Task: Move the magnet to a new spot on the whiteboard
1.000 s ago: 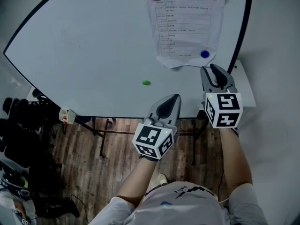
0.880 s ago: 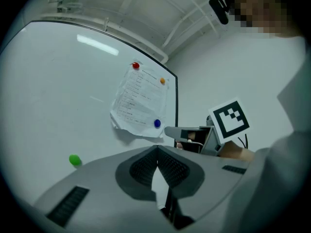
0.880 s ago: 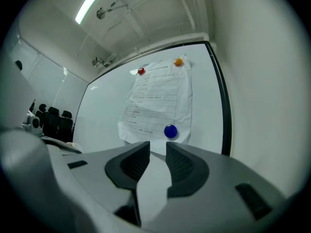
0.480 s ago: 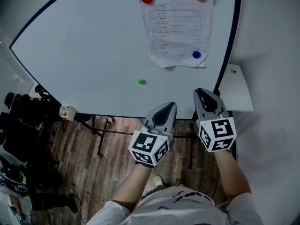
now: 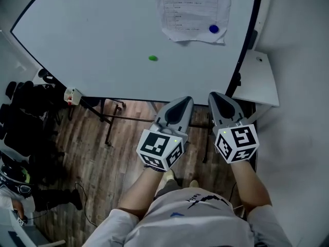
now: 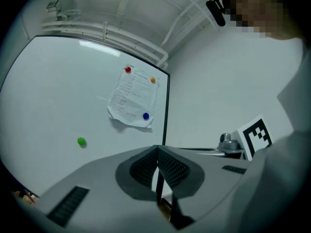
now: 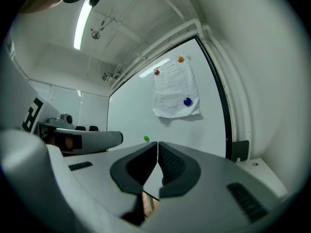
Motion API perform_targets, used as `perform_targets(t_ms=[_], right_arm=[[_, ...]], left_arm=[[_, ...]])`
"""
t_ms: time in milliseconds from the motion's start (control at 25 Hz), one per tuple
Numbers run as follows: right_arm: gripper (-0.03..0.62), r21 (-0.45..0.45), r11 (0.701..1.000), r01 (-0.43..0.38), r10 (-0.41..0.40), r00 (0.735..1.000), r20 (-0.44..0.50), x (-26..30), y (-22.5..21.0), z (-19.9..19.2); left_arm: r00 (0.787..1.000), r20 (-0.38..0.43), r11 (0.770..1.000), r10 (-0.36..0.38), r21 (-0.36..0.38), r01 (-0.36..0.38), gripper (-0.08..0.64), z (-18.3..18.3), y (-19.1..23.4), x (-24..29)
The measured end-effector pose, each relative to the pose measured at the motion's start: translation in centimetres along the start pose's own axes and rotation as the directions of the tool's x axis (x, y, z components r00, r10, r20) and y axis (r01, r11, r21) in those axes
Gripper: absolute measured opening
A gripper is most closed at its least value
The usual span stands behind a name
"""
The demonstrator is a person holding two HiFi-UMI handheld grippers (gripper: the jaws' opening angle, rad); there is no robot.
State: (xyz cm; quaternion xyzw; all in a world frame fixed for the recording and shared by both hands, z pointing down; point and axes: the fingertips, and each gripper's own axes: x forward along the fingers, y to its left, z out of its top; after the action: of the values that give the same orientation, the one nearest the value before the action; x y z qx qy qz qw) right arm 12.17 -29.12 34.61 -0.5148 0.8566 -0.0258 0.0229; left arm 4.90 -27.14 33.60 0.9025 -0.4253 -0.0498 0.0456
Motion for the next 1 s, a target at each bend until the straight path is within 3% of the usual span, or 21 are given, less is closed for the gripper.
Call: perform_targets(t_ms=[360,1000], right_arm=[[0.015,0.055,0.997,-0.049,0.051,0.998,-0.036,-2.9,1.8,-2.3],[0.014,0.017,0.996,-0.092,0.093,0.995,-0.038,-4.1,4.1,-2.5]], left_arm=[[1.0,-0.023,0.999,0.021,-0.032,-0.022,0.009,-1.9,-1.7,-1.8],[0.999,-0.012,0.999,0.042,-0.032,-0.043,0.009,-2.1,-2.8,-3.4]])
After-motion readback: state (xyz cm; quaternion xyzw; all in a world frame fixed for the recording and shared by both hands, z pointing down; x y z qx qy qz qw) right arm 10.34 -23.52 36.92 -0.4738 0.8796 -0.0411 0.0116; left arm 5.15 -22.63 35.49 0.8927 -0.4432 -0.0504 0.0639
